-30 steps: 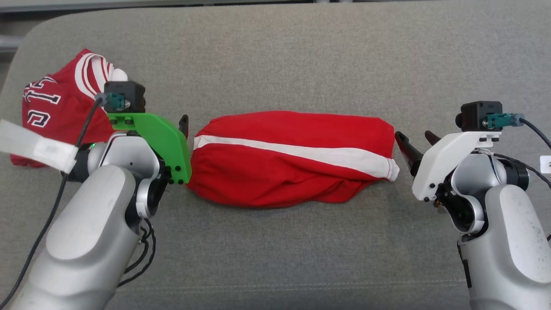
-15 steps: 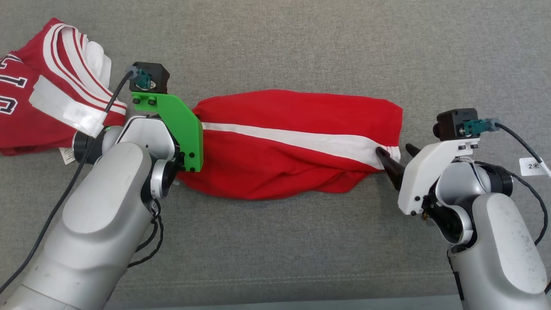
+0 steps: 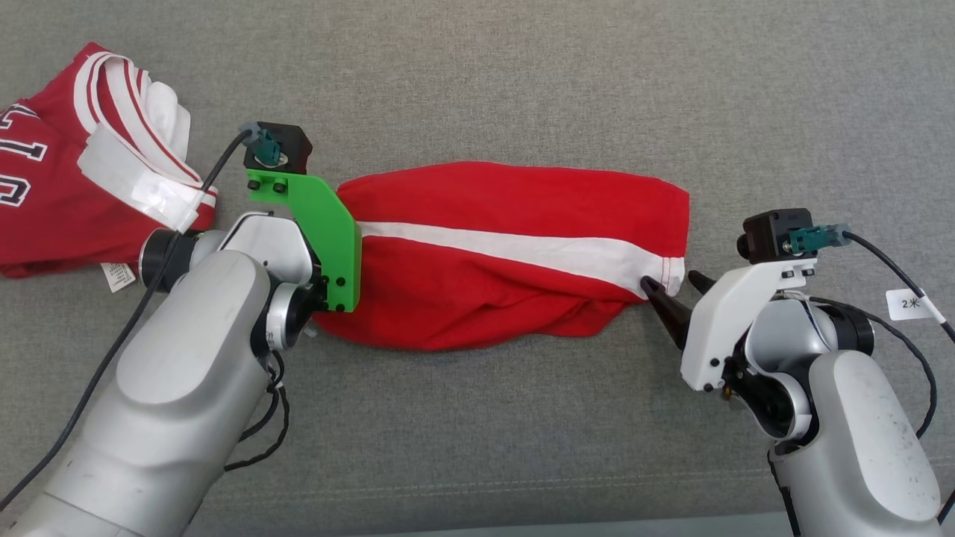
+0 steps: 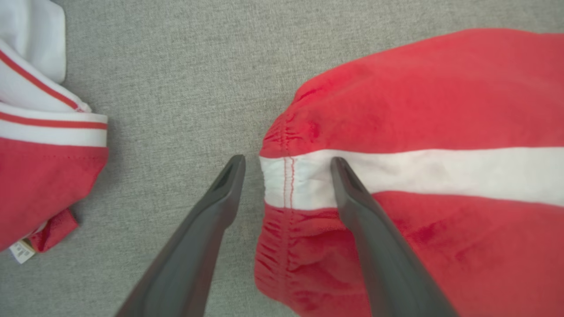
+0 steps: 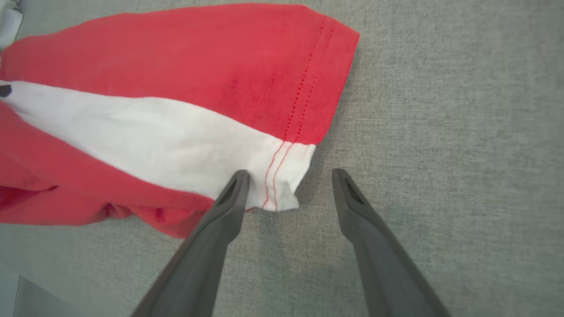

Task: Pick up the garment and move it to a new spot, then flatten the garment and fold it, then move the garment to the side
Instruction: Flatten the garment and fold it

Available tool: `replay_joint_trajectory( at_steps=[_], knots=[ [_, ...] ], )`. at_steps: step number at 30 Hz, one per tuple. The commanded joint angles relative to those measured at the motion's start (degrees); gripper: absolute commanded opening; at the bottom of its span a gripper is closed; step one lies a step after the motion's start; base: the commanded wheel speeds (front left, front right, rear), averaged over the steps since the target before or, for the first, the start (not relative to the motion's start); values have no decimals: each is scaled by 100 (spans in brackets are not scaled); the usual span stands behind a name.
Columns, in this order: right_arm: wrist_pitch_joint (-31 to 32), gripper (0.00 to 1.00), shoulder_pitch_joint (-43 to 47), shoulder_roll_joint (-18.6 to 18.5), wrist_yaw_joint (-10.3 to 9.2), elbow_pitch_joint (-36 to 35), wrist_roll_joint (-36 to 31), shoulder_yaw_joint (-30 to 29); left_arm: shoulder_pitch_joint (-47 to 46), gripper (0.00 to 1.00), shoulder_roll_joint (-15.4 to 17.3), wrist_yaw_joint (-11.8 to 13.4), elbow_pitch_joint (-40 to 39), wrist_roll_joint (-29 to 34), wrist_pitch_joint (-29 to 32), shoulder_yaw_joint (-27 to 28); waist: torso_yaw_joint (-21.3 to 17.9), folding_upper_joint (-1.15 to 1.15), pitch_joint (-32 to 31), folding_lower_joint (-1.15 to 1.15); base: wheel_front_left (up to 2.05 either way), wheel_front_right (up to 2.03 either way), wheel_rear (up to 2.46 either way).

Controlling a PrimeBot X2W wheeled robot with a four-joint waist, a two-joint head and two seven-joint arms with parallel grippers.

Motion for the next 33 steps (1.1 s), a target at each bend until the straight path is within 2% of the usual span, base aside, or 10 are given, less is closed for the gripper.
replay_joint_trajectory(
  at_steps=[1, 3, 5, 6, 7, 12, 13, 14, 16, 33],
  knots=[
    [16, 88, 59, -17, 0, 29, 37, 14, 23, 100, 58, 36, -41, 29, -10, 0, -4, 0, -9, 0, 0, 0, 0],
    [19, 78, 30, -16, 0, 42, 24, 20, 38, 100, 64, 67, -66, 32, -5, -1, -9, 0, -11, 0, 0, 0, 0],
    [10, 61, 8, -17, 0, 46, 15, 22, 46, 85, 76, 93, -85, 41, 4, -7, -9, 0, -17, 0, 0, 0, 0],
    [-1, 49, 4, -16, 0, 48, 11, 22, 53, 66, 82, 104, -97, 39, 15, -13, -9, 0, -21, 0, 0, 0, 0],
    [-5, 44, 4, -17, 0, 53, 6, 19, 60, 45, 86, 98, -106, 24, 39, -19, -8, 0, -24, 0, 0, 0, 0],
    [5, 37, 7, -17, 0, 78, 7, 5, 109, 0, 103, 79, -156, -50, 121, -32, -17, 0, -52, 0, 0, 0, 0],
    [5, 37, 7, -17, 0, 78, 7, 5, 109, 0, 103, 79, -156, -50, 121, -32, -17, 0, -52, 0, 0, 0, 0],
    [4, 20, 4, -17, 0, 82, 3, -1, 122, 0, 106, 86, -166, -56, 129, -38, -21, 0, -55, 0, 0, 0, 0],
    [-12, 0, -9, -16, 0, 94, 6, -8, 132, 0, 114, 98, -182, -70, 124, -37, -28, 0, -56, 0, 0, 0, 0],
    [-413, 0, -124, -18, 0, -30, 195, -137, 10, 0, 89, 185, -376, -53, -475, 160, 5, 0, -306, 0, 0, 0, 0]
  ],
)
